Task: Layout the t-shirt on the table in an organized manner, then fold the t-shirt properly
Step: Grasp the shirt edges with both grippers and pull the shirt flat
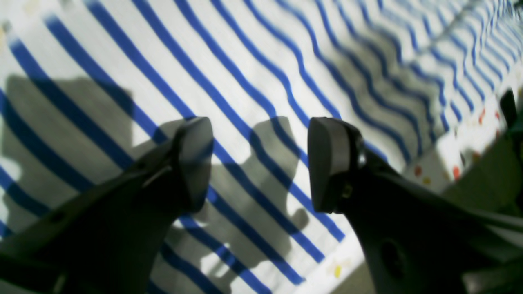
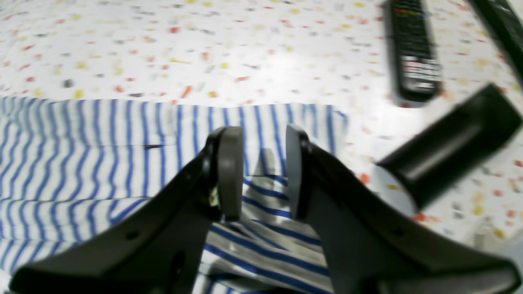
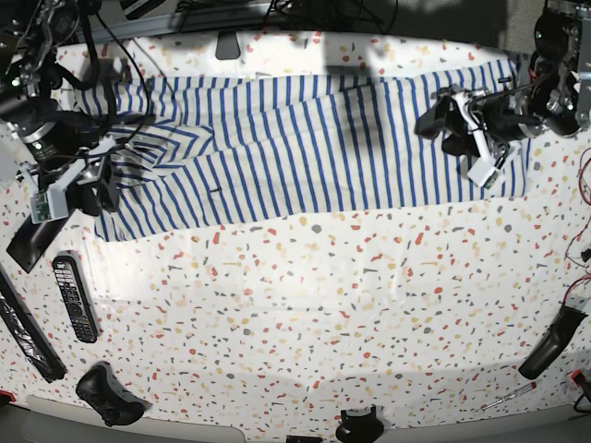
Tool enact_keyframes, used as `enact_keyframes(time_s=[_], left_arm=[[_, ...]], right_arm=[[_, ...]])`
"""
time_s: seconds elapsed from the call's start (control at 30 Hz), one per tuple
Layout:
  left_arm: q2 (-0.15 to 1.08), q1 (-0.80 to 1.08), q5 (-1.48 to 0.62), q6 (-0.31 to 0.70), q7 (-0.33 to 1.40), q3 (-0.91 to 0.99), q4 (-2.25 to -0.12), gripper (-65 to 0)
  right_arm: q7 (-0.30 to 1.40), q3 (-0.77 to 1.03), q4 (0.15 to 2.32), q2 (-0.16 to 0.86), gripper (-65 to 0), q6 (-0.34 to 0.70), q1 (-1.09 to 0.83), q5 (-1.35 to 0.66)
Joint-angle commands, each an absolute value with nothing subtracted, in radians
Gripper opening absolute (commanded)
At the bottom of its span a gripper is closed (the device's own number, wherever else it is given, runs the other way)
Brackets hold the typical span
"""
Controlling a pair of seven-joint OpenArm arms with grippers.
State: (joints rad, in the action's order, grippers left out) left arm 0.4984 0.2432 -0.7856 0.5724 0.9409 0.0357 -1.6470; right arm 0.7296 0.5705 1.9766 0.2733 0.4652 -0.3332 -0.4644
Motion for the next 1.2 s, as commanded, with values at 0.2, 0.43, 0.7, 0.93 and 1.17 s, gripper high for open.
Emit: enact_keyframes(time_s=[0.2,0.43,0.7,0.93,1.17], left_arm=[[0.510,0.247,-0.743,0.575,0.876,0.044,-1.661,-31.0],[0.510,0.247,-0.523,0.567,0.864,0.044,-1.660,-31.0],[0.511,0.187,-0.376,0.564,0.788,0.043,-1.478,-31.0],[0.513,0.022,-0.368,0.563,0.788,0.043,-1.255,-31.0],[0.514,-0.032,-0.368,0.554,0.792,0.044,-1.238,-31.0]], right_arm=[[0.694,0.574,1.887,0.241,-47.9,0.570,-0.327,-0.471],[0.653,0.571,1.660,0.241,-47.9,0.569,-0.247,-0.371],[0.677,0.569,1.549,0.241,-47.9,0.570,-0.177,-0.370],[0.669,0.569,1.549,0.241,-47.9,0.570,-0.177,-0.370],[0.665,0.551,1.544,0.241,-47.9,0.570,-0.150,-0.369]])
